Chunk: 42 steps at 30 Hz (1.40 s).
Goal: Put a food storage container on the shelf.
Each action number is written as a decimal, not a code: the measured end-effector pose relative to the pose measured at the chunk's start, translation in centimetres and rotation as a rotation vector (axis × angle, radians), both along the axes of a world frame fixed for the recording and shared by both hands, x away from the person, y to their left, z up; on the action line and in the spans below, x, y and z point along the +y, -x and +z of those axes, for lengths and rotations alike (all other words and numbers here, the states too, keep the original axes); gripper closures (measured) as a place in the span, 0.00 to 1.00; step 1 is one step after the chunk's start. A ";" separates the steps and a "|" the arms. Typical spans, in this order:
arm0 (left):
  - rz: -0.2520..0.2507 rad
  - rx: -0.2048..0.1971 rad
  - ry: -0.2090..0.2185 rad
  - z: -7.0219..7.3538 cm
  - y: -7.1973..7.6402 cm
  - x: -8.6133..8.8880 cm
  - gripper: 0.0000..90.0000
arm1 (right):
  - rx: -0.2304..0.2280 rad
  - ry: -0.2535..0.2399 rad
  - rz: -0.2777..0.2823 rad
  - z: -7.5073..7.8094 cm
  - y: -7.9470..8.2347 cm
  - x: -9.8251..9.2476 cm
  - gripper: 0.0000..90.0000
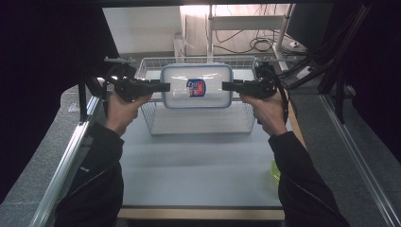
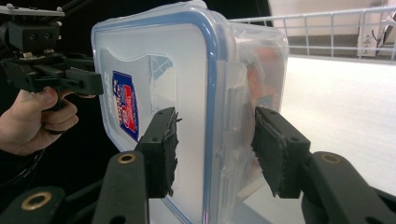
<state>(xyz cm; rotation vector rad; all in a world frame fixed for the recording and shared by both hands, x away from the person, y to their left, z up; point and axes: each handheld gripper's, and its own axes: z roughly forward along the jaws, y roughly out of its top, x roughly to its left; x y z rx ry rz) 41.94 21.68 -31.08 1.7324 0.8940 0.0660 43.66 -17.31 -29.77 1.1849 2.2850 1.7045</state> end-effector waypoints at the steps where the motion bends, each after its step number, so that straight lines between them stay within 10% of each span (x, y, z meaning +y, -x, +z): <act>1: 0.003 0.003 -0.001 0.1 -0.2 0.0 0.58 | 0.006 -0.003 -0.002 0.1 -0.3 0.0 0.56; 18: 0.047 0.021 0.017 -0.5 -3.3 -0.2 0.56 | 0.039 -0.022 -0.047 -0.1 -3.9 0.4 0.55; 30: 0.088 -0.066 -0.075 -0.5 -3.0 -1.2 0.49 | 0.004 -0.005 -0.040 -0.3 -4.6 0.4 0.54; 36: 0.118 -0.095 -0.198 -1.1 -3.0 -2.1 0.49 | 0.003 0.012 -0.056 -0.5 -4.6 0.4 0.51; 42: 0.110 -0.071 -0.149 -1.6 -3.4 -1.9 0.48 | 0.018 -0.007 -0.072 -0.7 -5.0 0.3 0.50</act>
